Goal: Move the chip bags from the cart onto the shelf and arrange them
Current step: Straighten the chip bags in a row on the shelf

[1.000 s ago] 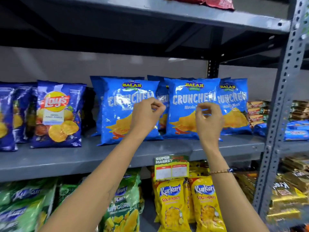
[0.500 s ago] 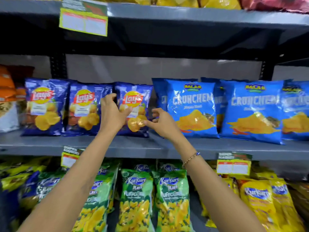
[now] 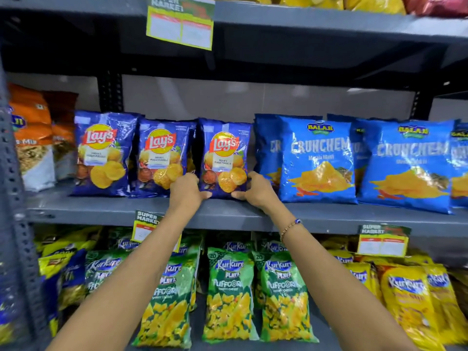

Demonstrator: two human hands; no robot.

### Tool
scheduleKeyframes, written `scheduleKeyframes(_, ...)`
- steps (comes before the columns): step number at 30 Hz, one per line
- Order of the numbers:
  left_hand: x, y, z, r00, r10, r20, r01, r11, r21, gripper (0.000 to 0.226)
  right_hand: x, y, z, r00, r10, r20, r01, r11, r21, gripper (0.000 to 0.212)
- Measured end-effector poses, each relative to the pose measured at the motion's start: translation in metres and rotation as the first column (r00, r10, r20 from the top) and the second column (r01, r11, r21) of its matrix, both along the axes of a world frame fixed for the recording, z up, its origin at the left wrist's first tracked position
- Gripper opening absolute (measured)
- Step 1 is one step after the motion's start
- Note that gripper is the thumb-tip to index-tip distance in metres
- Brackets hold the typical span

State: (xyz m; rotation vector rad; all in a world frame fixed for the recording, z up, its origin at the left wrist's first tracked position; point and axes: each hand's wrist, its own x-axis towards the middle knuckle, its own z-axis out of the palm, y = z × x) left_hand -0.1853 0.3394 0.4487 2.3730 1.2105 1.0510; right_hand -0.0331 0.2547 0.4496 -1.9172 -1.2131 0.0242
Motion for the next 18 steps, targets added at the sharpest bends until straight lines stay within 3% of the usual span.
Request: scheduleKeyframes(18,0.004,-0.010,-0.003,0.988,0.151,-0.032,-0.145,0.979,0.142,0.043,-0.005,0.010,-0.001,1.000,0.010,-0.002,-0.010,1.000,0.029,0.062)
